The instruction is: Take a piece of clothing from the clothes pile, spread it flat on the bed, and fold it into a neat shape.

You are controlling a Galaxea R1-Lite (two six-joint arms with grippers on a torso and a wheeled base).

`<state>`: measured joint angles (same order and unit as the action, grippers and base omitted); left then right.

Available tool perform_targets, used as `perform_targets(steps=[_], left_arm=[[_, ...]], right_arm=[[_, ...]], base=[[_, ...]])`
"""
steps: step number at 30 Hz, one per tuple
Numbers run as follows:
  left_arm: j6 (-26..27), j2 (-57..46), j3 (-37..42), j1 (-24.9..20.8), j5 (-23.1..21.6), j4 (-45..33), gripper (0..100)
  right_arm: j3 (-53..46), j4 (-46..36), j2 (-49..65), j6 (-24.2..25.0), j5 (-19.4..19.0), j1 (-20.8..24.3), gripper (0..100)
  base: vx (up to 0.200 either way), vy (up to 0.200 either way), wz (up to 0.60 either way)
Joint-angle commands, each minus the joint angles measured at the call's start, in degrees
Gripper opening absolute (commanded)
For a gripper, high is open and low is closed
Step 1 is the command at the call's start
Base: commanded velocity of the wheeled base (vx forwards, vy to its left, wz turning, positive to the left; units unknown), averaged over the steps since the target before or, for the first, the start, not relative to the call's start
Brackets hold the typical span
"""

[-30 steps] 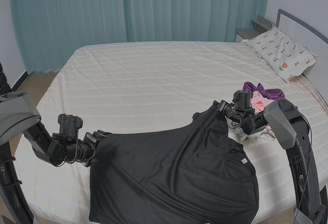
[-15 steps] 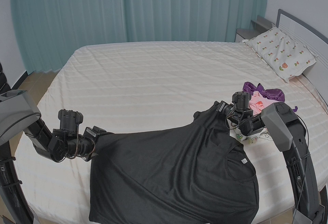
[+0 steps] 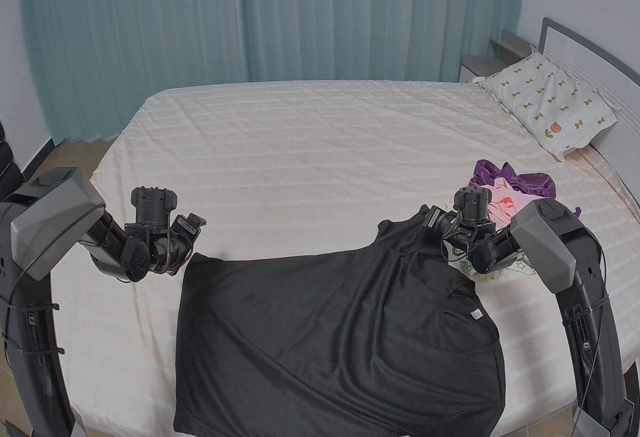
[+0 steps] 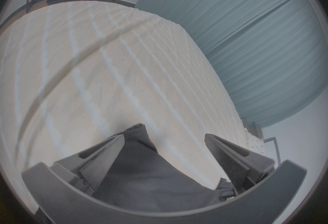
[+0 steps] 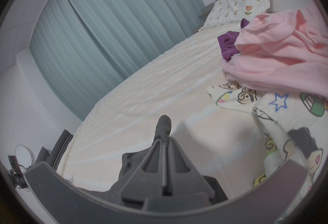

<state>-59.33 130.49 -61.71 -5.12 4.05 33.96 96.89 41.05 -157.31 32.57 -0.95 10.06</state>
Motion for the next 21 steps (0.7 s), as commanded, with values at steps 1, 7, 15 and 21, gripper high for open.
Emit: perform_targets(steps=[1, 7, 15, 21], left_arm=[[3.7, 9.26, -6.23, 0.9, 1.14, -0.21, 100], [4.22, 11.72, -10.19, 1.52, 3.51, -0.13, 100], [4.22, 11.98, -9.75, 0.99, 2.98, -0.21, 100], [5.1, 12.07, -9.75, 0.99, 1.93, -0.39, 100]], right_arm=[[-3.11, 0.35, 2.18, -0.23, -0.28, -0.04, 0], [-3.02, 0.26, 1.83, -0.23, -0.46, 0.05, 0], [-3.11, -0.09, 2.0, -0.23, -0.46, 0.14, 0], [-3.02, -0.26, 1.65, -0.23, -0.54, 0.14, 0]], base=[[0.0, 0.0, 0.0], [0.0, 0.0, 0.0], [0.0, 0.0, 0.0], [0.0, 0.0, 0.0]])
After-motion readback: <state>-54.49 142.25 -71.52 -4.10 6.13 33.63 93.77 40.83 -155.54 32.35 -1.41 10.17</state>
